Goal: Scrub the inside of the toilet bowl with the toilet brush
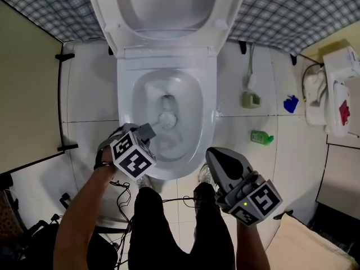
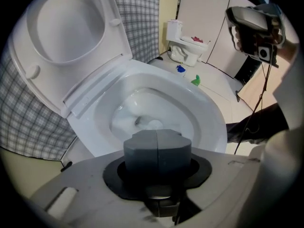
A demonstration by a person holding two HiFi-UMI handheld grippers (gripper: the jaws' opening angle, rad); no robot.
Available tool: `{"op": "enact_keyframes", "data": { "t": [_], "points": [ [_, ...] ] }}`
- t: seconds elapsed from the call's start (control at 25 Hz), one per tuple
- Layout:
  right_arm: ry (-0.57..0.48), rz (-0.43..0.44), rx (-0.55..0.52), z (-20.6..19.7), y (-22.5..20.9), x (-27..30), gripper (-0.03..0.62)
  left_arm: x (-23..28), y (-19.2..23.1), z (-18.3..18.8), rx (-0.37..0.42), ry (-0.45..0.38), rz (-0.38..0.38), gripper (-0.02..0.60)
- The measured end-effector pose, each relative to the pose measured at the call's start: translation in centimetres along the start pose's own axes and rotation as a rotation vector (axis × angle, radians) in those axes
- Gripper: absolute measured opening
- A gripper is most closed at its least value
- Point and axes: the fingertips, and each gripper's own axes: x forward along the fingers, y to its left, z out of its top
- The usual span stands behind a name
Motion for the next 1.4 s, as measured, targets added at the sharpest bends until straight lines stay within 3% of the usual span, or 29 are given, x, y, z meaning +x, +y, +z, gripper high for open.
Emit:
{"op": "enact_keyframes", "data": {
  "t": [0.2, 0.64, 0.88, 1.12, 1.4],
  "points": [
    [-0.008, 0.015, -0.004, 0.2, 1.3, -0.4, 0.0, -2.3, -2.6, -1.0, 0.095, 0.024, -0.033, 0.166],
    [-0.015, 0.051, -0.025, 0.5, 3.6, -0.1, 0.0, -7.5, -7.7, -2.2, 0.185, 0.036, -0.185, 0.166],
    [-0.016, 0.074, -0.033, 0.8, 4.7, 0.6, 0.0, -8.3, -8.0, -3.9, 0.143, 0.04, -0.2, 0.166],
    [-0.012, 0.084, -0.035, 0.6, 5.4, 1.3, 0.0, -7.9, -5.6, -5.3, 0.058, 0.051, -0.133, 0.165],
    [-0.002, 0.067, -0.031, 0.6, 4.3, 1.1, 0.0, -5.2, -5.1, -3.2, 0.005, 0.025, -0.115, 0.165]
  ]
}}
